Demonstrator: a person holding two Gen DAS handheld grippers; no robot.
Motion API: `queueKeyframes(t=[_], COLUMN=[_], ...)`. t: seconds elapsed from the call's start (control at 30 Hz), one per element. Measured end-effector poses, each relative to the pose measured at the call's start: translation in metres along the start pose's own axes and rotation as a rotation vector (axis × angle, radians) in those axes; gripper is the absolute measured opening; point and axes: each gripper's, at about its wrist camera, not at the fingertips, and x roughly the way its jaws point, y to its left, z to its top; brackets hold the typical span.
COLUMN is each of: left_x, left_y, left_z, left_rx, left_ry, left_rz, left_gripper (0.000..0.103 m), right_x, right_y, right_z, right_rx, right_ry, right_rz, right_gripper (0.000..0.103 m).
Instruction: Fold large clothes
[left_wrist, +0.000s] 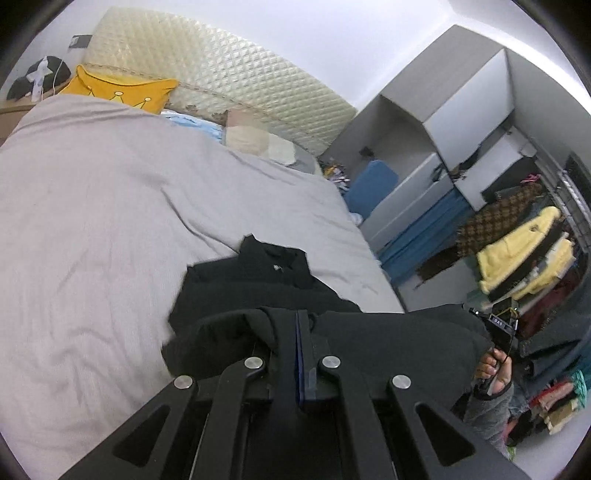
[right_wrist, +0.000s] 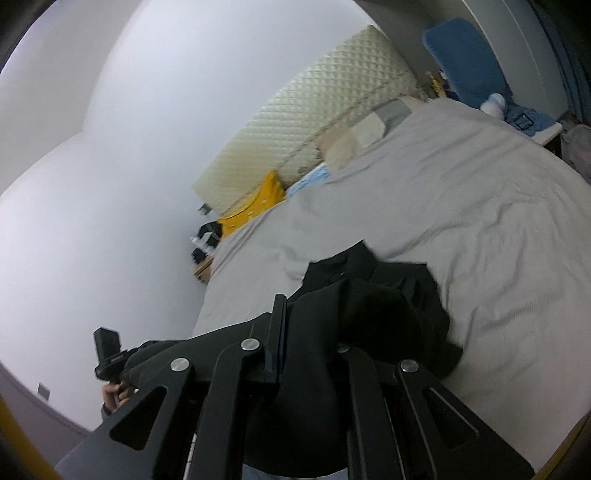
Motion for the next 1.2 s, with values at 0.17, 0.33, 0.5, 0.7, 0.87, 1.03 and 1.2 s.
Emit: queueKeyframes(t=[0.17,0.33,0.5,0.7,0.87,1.03,1.2], left_x=[0.064,0.131,0.205,0.289,0.331,0.323,0.293], left_y=[0.021,0.042,0.076,0.116,0.14,0.14,0.141], left_z=[0.053,0.087,0.109,0.11,0.104,0.107,0.101], left_rx=[-0.017,-0.034,-0.059,-0.088,-0.152,-0.195,-0.301], left_ry=[0.054,0.096,0.16,0.26,0.333,0.348,0.365], left_rz=[0.087,0.182,0.262,0.317,0.299,0.281,0.225], left_gripper=[0.004,0.004,0.004,0.005,0.005,0.005,0.008], right_x=[0.08,0.151,0.214,0.282,0.311,0.3,0.263], right_y=[-0.05,-0.092,-0.129,-0.18,-0.215,-0.214,-0.198], right_z=[0.058,0.085,0.097,0.097,0.089,0.09,0.086], right_rx=[0.141,0.224,0.266,0.319,0.381,0.407,0.408], right_ry=[0.074,0.13,0.19,0.271,0.297,0.304,0.291], right_rz=[-0.088,-0.197,-0.277,-0.342,-0.33,-0.296,-0.236], right_gripper=[0.009,0.009,0.009,0.009,0.009,0.013,0.031])
